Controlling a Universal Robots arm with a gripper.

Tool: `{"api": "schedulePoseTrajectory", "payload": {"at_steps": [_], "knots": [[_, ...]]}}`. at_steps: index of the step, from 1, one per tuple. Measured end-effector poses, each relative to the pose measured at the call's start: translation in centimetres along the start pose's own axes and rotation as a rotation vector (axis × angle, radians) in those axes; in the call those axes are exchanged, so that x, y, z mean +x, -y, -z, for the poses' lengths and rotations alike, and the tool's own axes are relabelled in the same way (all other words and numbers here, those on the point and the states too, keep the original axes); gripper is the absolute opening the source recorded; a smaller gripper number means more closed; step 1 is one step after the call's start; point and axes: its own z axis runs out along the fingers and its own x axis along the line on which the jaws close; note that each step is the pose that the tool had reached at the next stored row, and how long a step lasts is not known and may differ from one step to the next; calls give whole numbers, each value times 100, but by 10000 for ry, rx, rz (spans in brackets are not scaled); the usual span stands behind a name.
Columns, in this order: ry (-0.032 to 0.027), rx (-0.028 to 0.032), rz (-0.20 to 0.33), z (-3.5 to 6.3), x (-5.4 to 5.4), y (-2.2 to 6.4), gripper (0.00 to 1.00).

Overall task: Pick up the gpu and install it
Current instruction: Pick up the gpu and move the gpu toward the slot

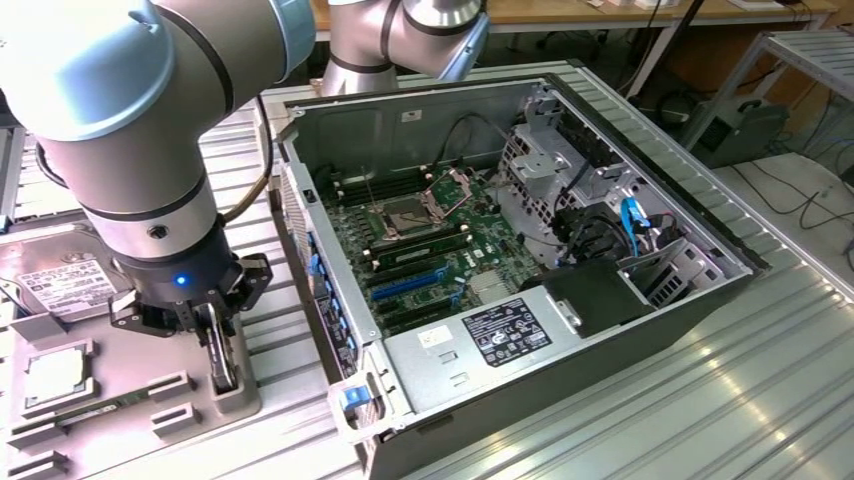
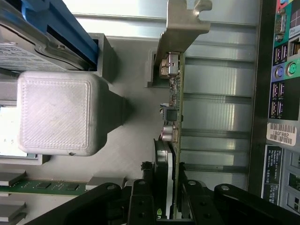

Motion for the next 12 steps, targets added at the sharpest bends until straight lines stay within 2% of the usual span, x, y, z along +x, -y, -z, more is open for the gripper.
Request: {"api": "schedulePoseTrajectory", "payload": {"at_steps": [12], "knots": [[-1, 1, 1, 11, 2, 0, 29]]}}
